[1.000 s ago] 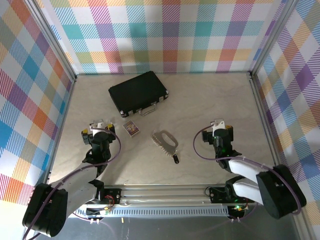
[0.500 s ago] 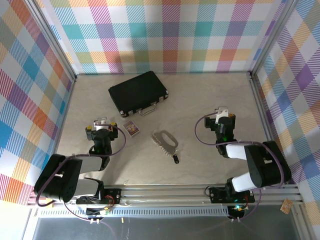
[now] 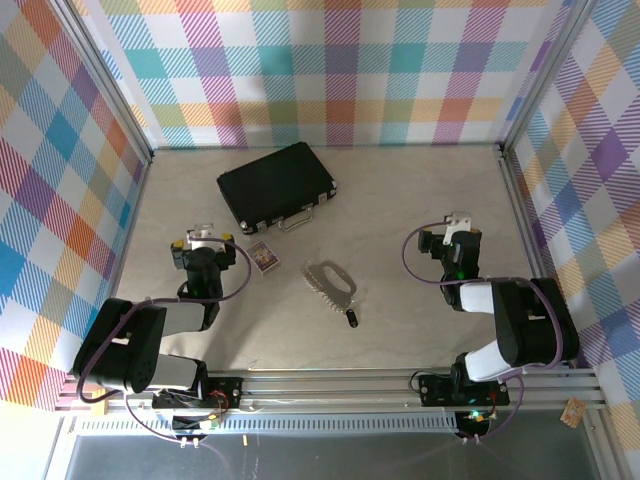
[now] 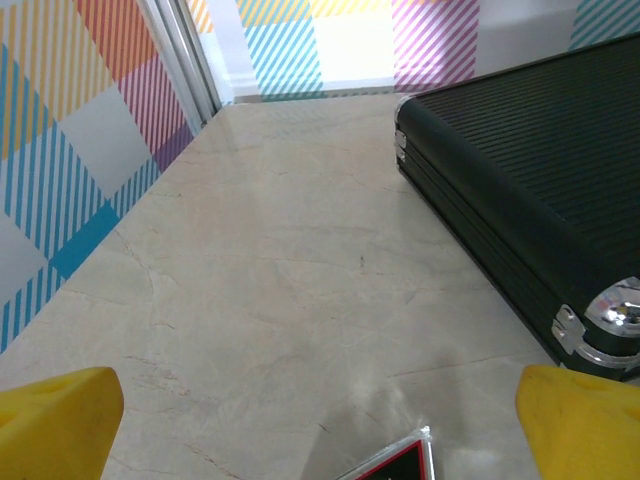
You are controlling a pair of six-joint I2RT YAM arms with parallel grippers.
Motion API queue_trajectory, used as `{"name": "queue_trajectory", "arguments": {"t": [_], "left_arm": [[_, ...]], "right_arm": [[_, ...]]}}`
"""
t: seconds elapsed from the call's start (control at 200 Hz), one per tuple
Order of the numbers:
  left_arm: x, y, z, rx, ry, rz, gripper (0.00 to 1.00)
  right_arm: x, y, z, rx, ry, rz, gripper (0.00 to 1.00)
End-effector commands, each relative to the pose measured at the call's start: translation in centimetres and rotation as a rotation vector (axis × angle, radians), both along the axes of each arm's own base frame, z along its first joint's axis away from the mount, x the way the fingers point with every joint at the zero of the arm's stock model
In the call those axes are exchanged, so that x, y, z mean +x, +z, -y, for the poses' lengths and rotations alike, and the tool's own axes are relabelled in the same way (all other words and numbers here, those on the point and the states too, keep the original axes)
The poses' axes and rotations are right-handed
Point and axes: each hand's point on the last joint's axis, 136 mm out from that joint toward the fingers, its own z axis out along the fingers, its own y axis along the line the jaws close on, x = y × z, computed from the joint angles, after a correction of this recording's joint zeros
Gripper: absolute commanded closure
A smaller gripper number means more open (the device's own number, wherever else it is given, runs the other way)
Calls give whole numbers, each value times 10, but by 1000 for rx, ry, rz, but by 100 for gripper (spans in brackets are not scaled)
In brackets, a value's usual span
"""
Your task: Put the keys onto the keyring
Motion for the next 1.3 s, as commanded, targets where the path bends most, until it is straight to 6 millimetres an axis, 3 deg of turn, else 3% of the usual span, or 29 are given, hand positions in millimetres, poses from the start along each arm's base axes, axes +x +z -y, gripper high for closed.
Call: {"name": "queue_trajectory", "arguments": {"t": [0.0,0.135,0.525,0.705,0.825,1.18,1.295], "left_arm": [[4,8,0,-20,-16,23,0],[6,6,0,-18,-12,10,0],[11,3,0,-18,-16,-22,0],[2,7,-8,-75,20,16,0],[5,7,1,-147,-17,46,0],[19,-20,9,-174,-66,82,0],[26,-27,10,-179,-66,16,0]], "right_arm": [[7,6,-6,46,27,18,1],[9,-4,4,82,-1,9,1],[9,-3,4,79,-3,12,1],[9,-3,5,79,-4,13,1],[9,-3,5,79,-3,13,1],[9,-3,4,79,-2,13,1],[9,-3,4,79,-3,14,1]]}}
